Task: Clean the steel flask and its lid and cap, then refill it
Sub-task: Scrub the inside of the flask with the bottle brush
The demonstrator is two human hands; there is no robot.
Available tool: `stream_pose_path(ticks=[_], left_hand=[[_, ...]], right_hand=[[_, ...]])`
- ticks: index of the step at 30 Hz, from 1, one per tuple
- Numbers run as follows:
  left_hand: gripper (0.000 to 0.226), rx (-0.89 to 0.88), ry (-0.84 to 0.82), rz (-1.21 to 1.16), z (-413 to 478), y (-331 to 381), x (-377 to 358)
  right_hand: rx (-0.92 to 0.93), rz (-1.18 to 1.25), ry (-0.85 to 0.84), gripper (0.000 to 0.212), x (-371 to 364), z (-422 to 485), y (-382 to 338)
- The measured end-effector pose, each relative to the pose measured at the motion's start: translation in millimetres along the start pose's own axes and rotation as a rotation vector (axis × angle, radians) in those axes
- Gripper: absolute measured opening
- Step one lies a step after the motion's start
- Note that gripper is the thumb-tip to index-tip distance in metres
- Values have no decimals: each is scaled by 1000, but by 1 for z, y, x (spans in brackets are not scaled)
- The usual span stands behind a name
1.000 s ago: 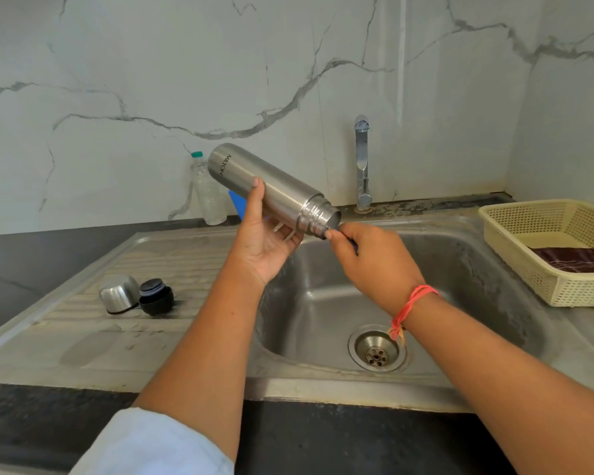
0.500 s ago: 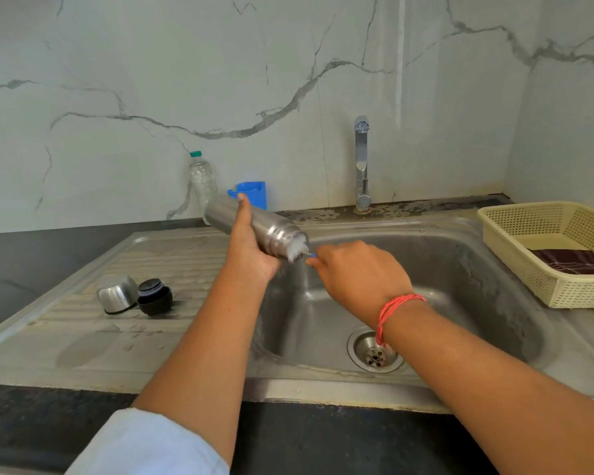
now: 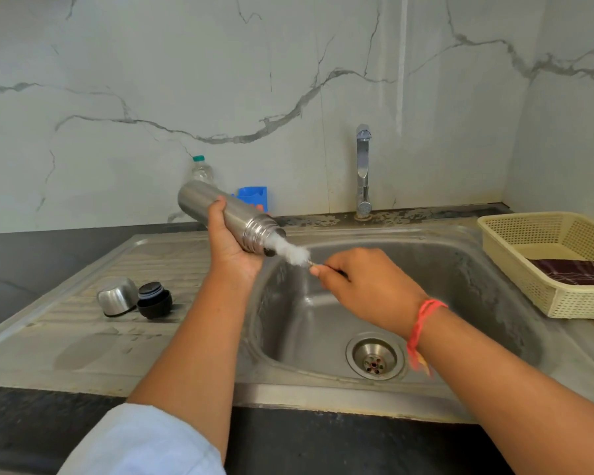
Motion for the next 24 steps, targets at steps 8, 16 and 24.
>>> stream_pose_path(ticks=[8, 16, 24], left_hand=[[45, -33, -119, 84, -11, -5, -17], [44, -23, -188, 96, -17, -18, -20], [53, -7, -115, 68, -4, -7, -6]], right_hand=[[-57, 129, -11, 43, -1, 6, -9], [-68, 242, 3, 41, -17, 14, -22], [-63, 95, 24, 41, -4, 3, -10]])
Point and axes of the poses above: each hand's wrist, its own z-axis towards the middle knuckle, its own x-axis out of the back of the hand, y = z × x, the point moved 6 cm from there along z, towards the middle knuckle, and after that the axes turned 1 degree about y, right-handed, at the moved point
